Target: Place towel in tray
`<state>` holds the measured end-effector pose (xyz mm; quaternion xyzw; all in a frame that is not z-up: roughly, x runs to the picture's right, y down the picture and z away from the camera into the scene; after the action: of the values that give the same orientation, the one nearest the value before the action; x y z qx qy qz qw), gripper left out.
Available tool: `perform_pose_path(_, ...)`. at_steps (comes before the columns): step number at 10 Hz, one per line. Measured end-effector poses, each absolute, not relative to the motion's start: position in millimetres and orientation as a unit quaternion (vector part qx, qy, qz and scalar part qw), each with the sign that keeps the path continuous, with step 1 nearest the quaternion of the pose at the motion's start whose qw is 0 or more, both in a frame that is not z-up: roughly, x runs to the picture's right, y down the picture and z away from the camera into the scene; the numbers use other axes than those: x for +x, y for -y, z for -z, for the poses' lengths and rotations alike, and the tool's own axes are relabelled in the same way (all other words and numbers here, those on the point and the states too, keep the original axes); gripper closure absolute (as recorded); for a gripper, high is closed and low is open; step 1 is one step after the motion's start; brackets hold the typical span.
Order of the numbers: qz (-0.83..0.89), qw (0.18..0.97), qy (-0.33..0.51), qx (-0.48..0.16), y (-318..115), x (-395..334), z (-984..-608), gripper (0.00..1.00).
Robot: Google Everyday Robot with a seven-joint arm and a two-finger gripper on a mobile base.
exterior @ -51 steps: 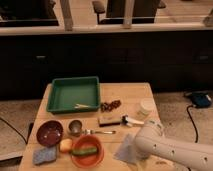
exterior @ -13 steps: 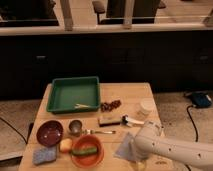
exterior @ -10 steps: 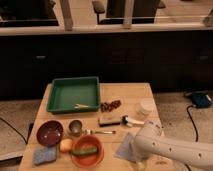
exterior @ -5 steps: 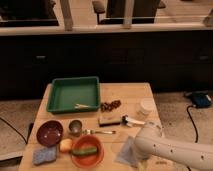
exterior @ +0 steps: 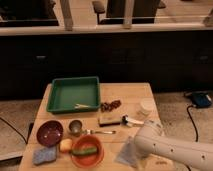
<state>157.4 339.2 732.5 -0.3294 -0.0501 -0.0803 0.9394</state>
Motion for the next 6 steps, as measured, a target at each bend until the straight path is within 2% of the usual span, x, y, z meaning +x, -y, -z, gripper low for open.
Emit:
perform_pose_path(5, 0.091, 0.938, 0.066, -0.327, -338.9, 153.3, -740.5, 0.21)
perform_pose_path(6, 0.092, 0.937, 0.07, -0.329, -340.3, 155.1, -743.5, 0.26)
